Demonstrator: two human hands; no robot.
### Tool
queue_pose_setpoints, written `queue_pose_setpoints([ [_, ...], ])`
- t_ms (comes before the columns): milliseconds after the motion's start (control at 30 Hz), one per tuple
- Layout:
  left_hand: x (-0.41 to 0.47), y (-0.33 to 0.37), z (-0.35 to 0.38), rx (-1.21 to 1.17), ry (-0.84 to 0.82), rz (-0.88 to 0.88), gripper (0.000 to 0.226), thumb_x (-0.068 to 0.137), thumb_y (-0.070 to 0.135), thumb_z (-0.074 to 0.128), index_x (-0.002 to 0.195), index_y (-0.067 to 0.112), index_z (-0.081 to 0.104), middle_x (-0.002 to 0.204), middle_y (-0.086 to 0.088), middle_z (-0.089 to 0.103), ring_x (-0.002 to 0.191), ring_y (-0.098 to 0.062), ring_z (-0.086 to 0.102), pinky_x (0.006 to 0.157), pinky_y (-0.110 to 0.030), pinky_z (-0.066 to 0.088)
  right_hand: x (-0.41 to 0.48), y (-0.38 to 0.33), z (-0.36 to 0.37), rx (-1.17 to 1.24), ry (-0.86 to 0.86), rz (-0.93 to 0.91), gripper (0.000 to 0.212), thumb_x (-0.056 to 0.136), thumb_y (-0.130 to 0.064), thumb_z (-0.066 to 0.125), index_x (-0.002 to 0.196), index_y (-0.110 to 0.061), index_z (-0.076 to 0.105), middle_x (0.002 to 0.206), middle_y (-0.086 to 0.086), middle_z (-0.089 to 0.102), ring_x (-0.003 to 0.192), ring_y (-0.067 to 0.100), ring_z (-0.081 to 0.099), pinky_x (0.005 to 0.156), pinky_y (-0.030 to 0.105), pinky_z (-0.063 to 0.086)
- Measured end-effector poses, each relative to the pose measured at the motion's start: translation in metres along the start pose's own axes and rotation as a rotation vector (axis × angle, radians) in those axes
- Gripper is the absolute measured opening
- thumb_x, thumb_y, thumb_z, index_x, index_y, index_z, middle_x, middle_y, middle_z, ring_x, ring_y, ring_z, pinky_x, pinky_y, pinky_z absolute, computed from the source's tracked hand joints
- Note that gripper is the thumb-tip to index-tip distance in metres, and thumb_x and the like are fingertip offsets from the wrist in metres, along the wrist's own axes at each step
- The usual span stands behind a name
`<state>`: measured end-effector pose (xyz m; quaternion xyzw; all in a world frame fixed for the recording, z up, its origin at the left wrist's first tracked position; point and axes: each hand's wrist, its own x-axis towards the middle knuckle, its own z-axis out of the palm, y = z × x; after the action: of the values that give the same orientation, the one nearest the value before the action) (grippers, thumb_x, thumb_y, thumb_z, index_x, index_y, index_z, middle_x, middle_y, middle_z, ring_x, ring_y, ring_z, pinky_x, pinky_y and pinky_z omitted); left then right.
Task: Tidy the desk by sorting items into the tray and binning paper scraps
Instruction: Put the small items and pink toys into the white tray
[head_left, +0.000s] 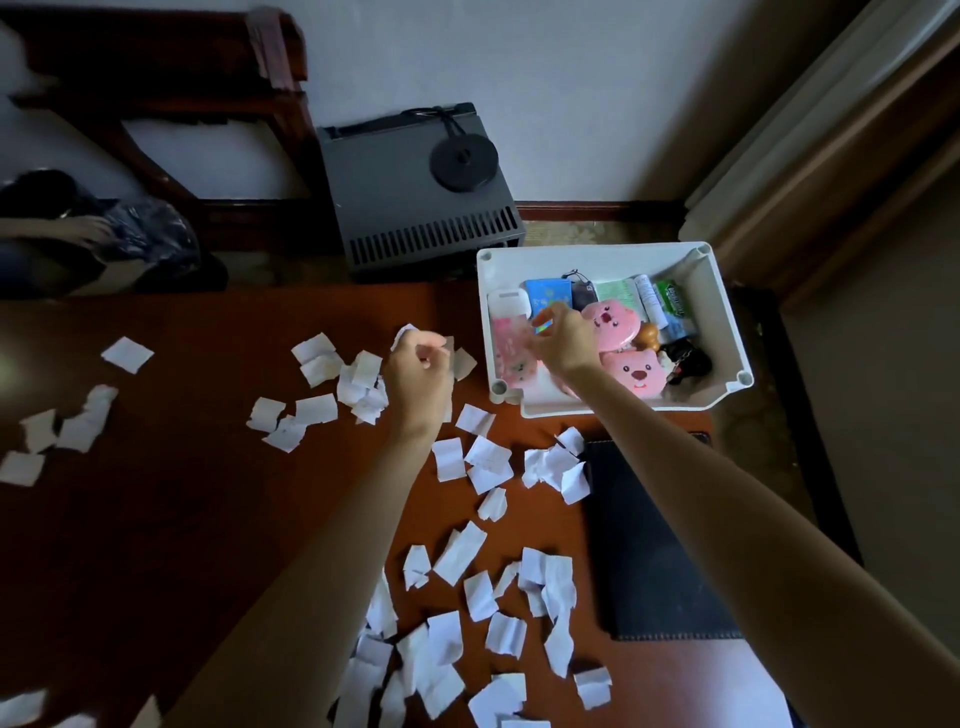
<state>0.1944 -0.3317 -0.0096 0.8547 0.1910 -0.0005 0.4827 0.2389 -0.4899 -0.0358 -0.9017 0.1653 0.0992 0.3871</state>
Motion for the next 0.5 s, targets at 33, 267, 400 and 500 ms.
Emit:
queue_pose_setpoints([
  [33, -0.002, -0.002, -0.001, -0.007, -0.001, -0.002, 0.02, 0.091, 0.002, 0.047, 0.104, -0.003, 0.061, 0.107, -0.017, 0.065, 0.093, -0.016, 0.059, 0.057, 0.0, 0.04, 0.0, 0.0, 0.002, 0.002, 0.026, 0.013, 0.012, 0.086, -0.009, 0.063, 0.095, -0.001, 0.061, 0.094, 0.015, 0.068, 0.084, 0.029, 0.067, 0.079, 0.042, 0.056],
  [267, -0.01, -0.003, -0.003, -0.008, -0.071, -0.038, 0.023, 0.093, 0.003, 0.043, 0.109, 0.002, 0.059, 0.113, -0.016, 0.064, 0.105, -0.026, 0.063, 0.075, -0.02, 0.048, 0.0, 0.005, 0.01, -0.036, 0.052, -0.005, 0.011, 0.086, 0.008, 0.05, 0.081, 0.005, 0.06, 0.072, 0.013, 0.061, 0.082, 0.034, 0.069, 0.068, 0.04, 0.058],
  [400, -0.019, 0.002, -0.011, 0.029, -0.119, -0.039, 0.023, 0.094, 0.004, 0.041, 0.111, 0.003, 0.058, 0.116, -0.015, 0.063, 0.107, -0.027, 0.062, 0.08, -0.024, 0.047, -0.018, 0.0, -0.002, -0.137, 0.062, -0.053, 0.014, 0.087, 0.001, 0.052, 0.09, 0.01, 0.061, 0.087, 0.025, 0.067, 0.082, 0.035, 0.068, 0.06, 0.033, 0.052],
  [500, -0.036, 0.003, -0.024, 0.061, -0.149, -0.023, 0.024, 0.094, 0.003, 0.042, 0.113, 0.001, 0.057, 0.119, -0.014, 0.062, 0.112, -0.026, 0.059, 0.082, -0.021, 0.043, -0.05, -0.008, -0.017, -0.205, 0.095, -0.074, 0.02, 0.088, -0.004, 0.05, 0.104, 0.004, 0.06, 0.1, 0.022, 0.067, 0.088, 0.033, 0.063, 0.071, 0.033, 0.048],
])
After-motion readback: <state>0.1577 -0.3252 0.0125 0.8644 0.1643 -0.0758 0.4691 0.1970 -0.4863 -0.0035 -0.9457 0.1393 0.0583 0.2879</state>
